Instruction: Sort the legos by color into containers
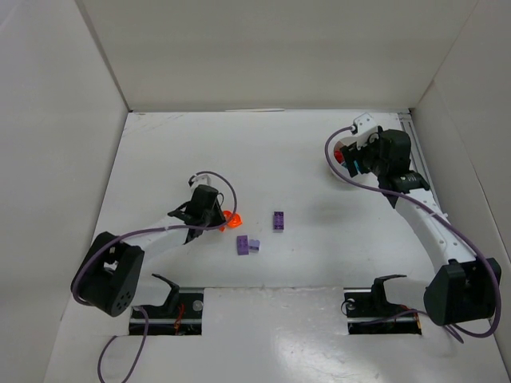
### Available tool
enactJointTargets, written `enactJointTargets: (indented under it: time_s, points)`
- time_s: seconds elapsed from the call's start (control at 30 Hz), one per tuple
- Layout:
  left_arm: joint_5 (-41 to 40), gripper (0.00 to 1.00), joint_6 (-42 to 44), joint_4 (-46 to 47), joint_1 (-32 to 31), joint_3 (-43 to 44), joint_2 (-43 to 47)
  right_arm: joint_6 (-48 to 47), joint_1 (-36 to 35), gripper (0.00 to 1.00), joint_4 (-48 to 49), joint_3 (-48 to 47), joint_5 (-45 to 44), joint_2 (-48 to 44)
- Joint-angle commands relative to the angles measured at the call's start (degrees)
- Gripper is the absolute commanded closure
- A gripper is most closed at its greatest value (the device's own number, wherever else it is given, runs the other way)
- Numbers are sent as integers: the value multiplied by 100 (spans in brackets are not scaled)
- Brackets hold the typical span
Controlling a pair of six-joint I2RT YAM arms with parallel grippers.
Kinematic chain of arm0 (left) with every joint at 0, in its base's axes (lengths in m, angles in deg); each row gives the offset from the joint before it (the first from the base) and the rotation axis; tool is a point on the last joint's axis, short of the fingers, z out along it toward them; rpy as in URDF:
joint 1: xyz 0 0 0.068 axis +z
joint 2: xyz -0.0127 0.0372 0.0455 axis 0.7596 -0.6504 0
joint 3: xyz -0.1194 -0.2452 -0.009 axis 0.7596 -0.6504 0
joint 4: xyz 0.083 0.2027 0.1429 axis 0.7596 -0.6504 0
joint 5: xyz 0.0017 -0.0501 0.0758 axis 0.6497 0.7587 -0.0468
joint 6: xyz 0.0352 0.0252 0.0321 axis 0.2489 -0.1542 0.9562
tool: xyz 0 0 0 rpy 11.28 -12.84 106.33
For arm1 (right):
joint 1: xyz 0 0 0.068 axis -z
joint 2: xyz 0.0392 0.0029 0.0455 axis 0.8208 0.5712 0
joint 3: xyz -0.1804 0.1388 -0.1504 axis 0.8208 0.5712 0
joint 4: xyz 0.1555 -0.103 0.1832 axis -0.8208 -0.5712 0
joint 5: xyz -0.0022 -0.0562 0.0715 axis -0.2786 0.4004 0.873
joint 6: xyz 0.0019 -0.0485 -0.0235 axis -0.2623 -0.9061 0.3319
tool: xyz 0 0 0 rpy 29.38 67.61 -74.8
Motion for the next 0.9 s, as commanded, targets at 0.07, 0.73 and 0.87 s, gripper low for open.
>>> enactJointTargets:
  time_s: [0.07, 0.73, 0.87]
  points:
    - [-211, 85, 115, 25, -36, 350, -131, 45, 45, 20, 107, 2, 99, -76]
    - [-152, 100, 932, -20, -88, 517, 1899, -895, -516, 23, 669, 450, 3479, -463]
    - [1270, 100, 1267, 980, -141, 298, 2049, -457, -1078, 23, 1284, 529, 4668, -174]
